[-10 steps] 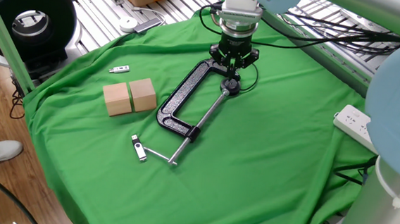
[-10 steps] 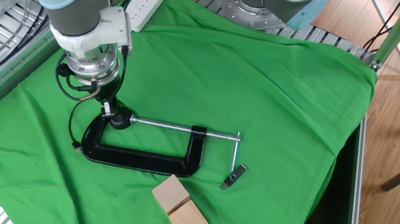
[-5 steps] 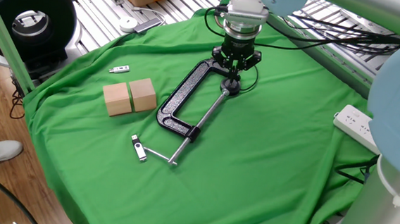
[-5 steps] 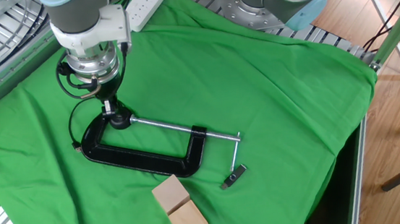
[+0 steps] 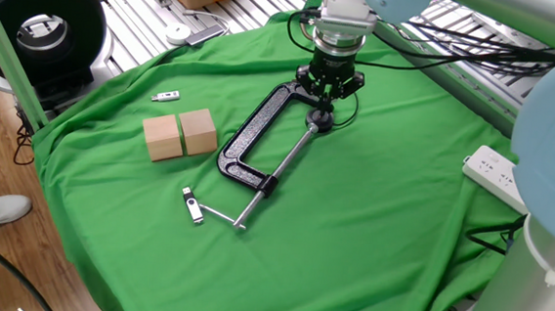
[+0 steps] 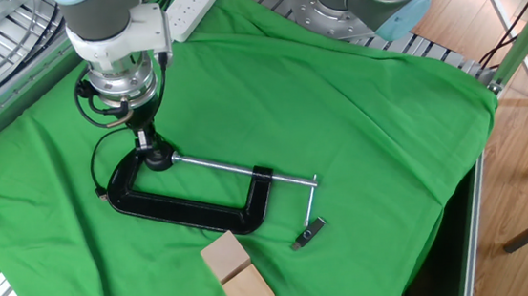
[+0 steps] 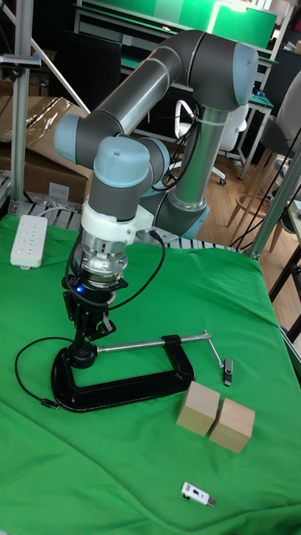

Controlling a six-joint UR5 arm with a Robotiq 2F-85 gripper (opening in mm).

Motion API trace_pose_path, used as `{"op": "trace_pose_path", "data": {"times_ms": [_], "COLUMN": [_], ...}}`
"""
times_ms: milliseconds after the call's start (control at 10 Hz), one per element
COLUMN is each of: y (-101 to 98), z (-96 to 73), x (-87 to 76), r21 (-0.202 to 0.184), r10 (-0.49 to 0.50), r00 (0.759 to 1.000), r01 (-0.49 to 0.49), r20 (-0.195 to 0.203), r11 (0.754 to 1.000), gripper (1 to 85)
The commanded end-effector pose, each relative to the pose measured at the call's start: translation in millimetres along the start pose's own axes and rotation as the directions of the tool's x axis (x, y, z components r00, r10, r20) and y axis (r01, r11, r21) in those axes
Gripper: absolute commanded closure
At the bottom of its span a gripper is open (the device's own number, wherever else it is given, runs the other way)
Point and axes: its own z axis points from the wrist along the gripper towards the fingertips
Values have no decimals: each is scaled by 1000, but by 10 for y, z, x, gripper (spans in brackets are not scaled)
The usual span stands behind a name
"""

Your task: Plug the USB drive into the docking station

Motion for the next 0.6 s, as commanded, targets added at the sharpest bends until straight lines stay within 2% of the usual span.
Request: {"op": "trace_pose_path", "data": {"times_ms": [0,500], "y": [-30,-23], "z": [-4,1], "x": [2,-36], "r21": [11,7], "r10": [13,9], "r00": [1000,1000], "r01": [-13,-9], "r20": [0,6], "r11": [1000,1000], "gripper": [840,840]}}
